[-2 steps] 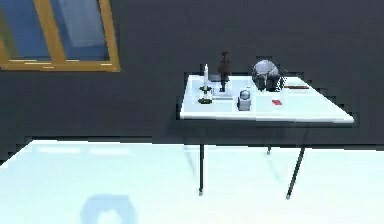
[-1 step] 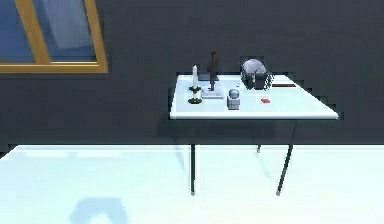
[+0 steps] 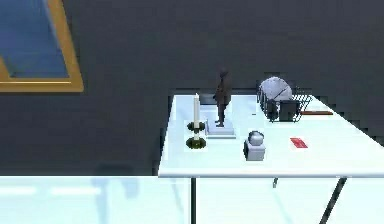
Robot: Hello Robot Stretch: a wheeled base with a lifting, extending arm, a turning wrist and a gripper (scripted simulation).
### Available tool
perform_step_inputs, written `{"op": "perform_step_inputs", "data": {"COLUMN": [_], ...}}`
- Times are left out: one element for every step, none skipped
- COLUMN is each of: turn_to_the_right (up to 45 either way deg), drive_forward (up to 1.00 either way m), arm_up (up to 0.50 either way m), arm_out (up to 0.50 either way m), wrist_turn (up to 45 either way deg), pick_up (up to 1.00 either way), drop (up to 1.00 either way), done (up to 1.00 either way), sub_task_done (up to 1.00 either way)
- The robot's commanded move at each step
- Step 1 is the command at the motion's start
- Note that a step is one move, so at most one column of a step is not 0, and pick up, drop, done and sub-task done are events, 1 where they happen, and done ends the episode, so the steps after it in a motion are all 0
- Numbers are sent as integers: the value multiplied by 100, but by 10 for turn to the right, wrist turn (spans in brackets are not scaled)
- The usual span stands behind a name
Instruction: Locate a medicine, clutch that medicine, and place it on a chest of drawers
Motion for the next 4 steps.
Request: {"op": "perform_step_inputs", "data": {"turn_to_the_right": [-450,-210,0,0], "drive_forward": [0,0,0,0], "arm_up": [0,0,50,38], "arm_out": [0,0,0,0], "wrist_turn": [0,0,0,0], "pick_up": [0,0,0,0], "drop": [0,0,0,0], "done": [0,0,0,0], "sub_task_done": [0,0,0,0]}}
